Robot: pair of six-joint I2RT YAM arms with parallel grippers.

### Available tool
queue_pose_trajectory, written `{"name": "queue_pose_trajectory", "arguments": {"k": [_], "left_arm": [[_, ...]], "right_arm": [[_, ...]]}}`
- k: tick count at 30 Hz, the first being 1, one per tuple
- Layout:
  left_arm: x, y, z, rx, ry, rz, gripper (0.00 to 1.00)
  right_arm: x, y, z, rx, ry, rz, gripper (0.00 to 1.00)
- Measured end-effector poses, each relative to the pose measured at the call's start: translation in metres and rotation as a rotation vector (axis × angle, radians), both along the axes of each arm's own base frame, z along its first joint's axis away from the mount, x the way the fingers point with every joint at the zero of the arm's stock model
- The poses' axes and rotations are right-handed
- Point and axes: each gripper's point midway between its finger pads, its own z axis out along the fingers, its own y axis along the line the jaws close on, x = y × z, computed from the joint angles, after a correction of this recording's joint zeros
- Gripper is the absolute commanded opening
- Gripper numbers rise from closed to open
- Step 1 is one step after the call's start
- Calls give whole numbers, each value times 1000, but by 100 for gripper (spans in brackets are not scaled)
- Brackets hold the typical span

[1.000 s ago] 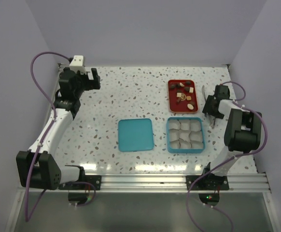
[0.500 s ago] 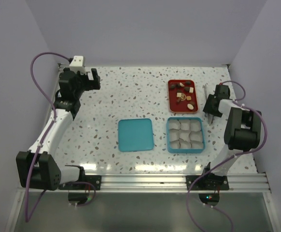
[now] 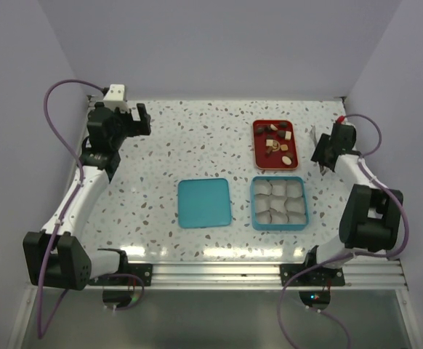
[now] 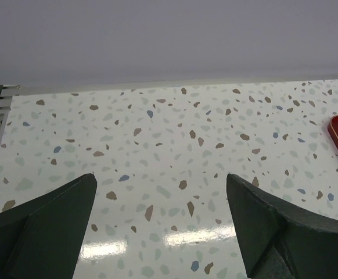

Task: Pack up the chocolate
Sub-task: Pick up the clamp at the center of the board.

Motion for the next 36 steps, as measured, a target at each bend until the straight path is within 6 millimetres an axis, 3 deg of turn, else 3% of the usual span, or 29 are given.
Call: {"name": "queue_pose_trajectory", "arguments": {"k": [4,15,26,29,36], "left_arm": [[-1,0,1,-1,-2,-3,100],[-1,-1,3,-2,-8,-5,100],[-1,-1,5,-2,-14,-5,100],[-1,-1,5,-2,-15,-4,100],[-1,-1,5,-2,-14,-4,100]], "right_arm": [[3,0,24,-8,-48,1,54],[-8,12,44,23,-58,38,54],[-6,38,112,16,-180,125,53],[-4,53,125,10,-205,175,53],[-13,126,123,41,-165,390,52]]}}
